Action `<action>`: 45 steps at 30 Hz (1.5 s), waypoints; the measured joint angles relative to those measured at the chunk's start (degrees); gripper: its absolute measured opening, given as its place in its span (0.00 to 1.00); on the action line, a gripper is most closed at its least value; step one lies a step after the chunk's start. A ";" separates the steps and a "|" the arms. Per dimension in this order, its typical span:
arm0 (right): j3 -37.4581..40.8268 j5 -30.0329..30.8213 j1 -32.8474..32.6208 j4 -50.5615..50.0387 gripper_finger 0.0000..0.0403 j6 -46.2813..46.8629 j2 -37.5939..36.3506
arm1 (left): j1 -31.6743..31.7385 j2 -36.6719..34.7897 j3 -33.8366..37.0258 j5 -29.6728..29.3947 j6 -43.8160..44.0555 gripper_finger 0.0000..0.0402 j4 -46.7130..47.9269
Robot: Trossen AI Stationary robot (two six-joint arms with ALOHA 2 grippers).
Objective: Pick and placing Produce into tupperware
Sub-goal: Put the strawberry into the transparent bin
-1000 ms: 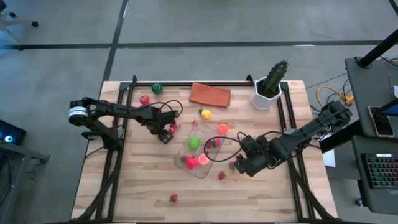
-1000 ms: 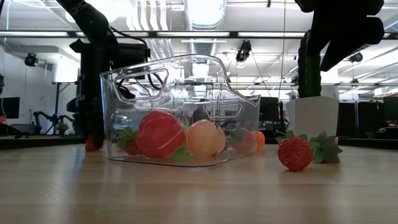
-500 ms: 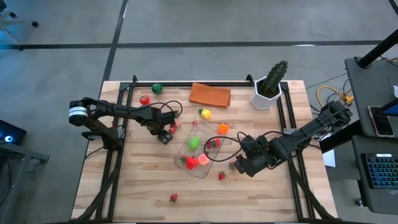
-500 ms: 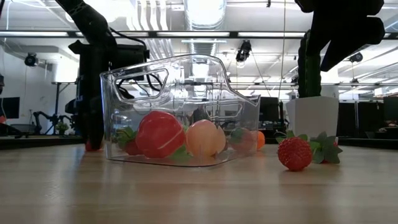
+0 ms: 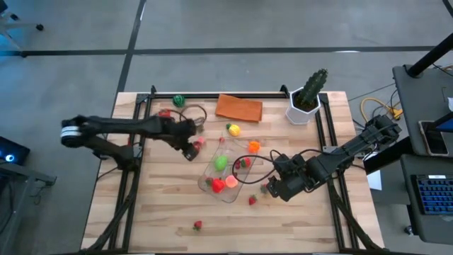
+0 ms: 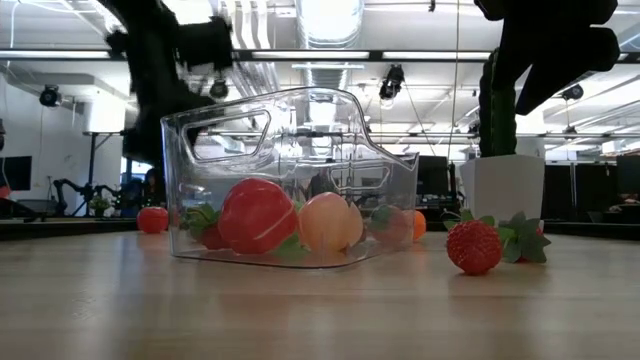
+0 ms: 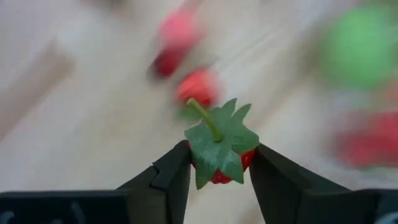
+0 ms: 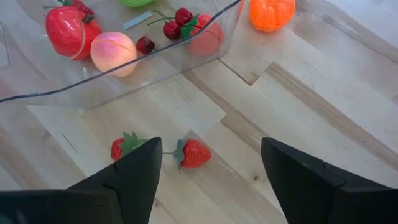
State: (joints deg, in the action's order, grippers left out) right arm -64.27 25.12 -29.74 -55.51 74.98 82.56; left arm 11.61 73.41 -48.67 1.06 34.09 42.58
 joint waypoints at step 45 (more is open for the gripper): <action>3.44 -2.94 -6.14 2.05 0.66 -17.30 4.54 | -15.80 -9.56 -5.42 2.33 16.22 0.77 -14.72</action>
State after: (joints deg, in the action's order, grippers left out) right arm -60.83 22.19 -35.87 -53.46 57.68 87.11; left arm -4.19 63.84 -54.08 3.39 50.31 27.86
